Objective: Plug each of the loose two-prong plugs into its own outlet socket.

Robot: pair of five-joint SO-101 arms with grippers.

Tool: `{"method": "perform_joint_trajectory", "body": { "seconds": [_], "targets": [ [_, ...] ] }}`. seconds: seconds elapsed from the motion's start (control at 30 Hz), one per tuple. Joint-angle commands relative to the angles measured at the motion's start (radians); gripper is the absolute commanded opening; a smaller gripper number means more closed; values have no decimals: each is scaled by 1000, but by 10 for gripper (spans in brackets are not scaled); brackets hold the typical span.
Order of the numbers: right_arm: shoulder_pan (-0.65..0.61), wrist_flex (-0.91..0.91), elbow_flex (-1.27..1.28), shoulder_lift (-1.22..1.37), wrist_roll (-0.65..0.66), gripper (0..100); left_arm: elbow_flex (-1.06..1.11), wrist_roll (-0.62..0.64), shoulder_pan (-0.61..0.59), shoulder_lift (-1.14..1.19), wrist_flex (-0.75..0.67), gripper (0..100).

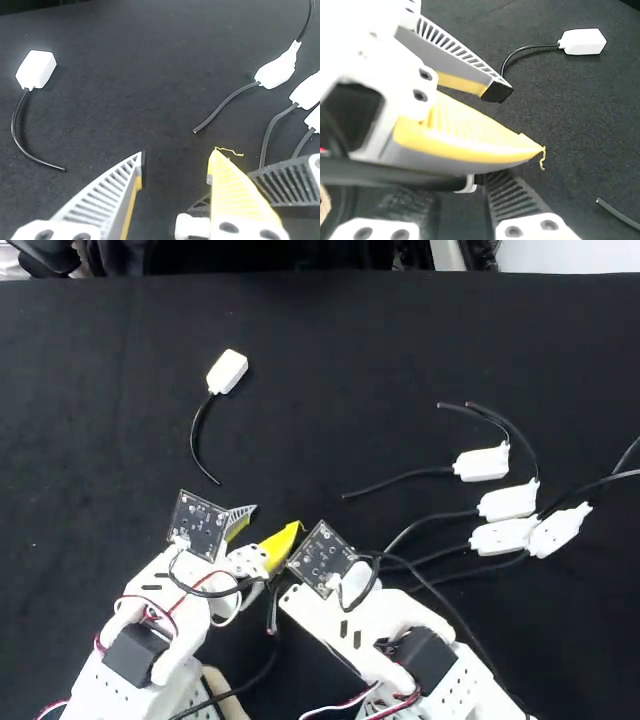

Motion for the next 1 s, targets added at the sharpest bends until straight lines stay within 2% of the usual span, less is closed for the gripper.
{"method": "perform_joint_trajectory", "body": {
  "seconds": [0.0, 0.17, 0.3, 0.43, 0.7, 0.87, 0.97],
  "targets": [
    [-3, 28, -61, -124, 5, 11, -104, 5, -97, 0, 52, 220],
    [18, 46, -62, -124, -5, 11, -182, 5, -418, 0, 91, 220],
    [170, 41, -82, -113, -112, 11, -225, 14, -651, 0, 54, 220],
    [262, 46, -108, -113, -155, 11, -222, 14, -673, 0, 37, 220],
    [292, 34, -119, -65, -160, 11, -142, 11, -680, 3, -66, 220],
    [368, -18, -199, 193, -152, 11, -110, 9, -707, 12, -132, 220],
    [393, -43, -282, 433, -153, 11, -125, 9, -687, 117, -173, 220]
  ]
}}
